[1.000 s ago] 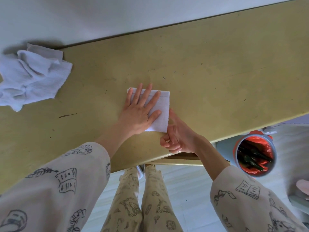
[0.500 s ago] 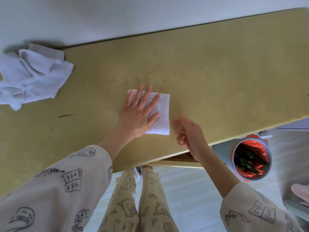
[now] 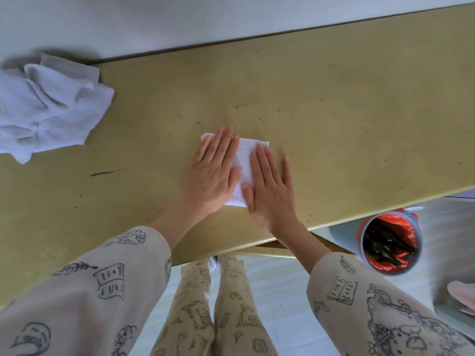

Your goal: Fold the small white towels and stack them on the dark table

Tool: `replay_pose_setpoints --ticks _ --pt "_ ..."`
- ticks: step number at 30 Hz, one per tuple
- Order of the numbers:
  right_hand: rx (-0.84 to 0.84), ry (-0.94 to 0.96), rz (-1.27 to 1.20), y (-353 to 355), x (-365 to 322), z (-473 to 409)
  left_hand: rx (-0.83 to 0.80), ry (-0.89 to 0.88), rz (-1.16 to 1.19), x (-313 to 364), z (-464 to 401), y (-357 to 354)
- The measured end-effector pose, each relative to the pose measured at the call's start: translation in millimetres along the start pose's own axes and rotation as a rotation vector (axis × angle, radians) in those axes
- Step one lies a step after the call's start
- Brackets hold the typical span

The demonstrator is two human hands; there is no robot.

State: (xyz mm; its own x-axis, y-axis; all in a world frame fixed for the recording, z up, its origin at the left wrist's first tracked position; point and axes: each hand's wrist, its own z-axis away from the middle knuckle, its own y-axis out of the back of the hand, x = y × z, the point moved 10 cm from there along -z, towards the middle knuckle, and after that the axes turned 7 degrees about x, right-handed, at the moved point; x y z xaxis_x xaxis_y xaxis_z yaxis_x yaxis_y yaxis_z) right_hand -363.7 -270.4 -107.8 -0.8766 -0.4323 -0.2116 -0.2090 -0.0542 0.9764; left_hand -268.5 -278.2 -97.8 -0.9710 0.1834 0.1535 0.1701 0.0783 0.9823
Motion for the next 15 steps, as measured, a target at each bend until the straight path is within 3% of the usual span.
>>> replay_pose_setpoints --ticks 6,10,15 --pt "-0.046 -0.009 0.012 1.4 -1.0 -0.4 -0.086 0.014 -0.040 1.6 -2.2 -3.9" --pt "0.050 -0.022 -0.018 27.0 -4.0 -15.4 -0.128 0.019 -0.004 0.3 -5.1 0.9" --pt "0.140 -0.043 -0.045 52.0 -6.4 -64.4 -0.007 0.181 0.217 -12.4 -8.2 25.2"
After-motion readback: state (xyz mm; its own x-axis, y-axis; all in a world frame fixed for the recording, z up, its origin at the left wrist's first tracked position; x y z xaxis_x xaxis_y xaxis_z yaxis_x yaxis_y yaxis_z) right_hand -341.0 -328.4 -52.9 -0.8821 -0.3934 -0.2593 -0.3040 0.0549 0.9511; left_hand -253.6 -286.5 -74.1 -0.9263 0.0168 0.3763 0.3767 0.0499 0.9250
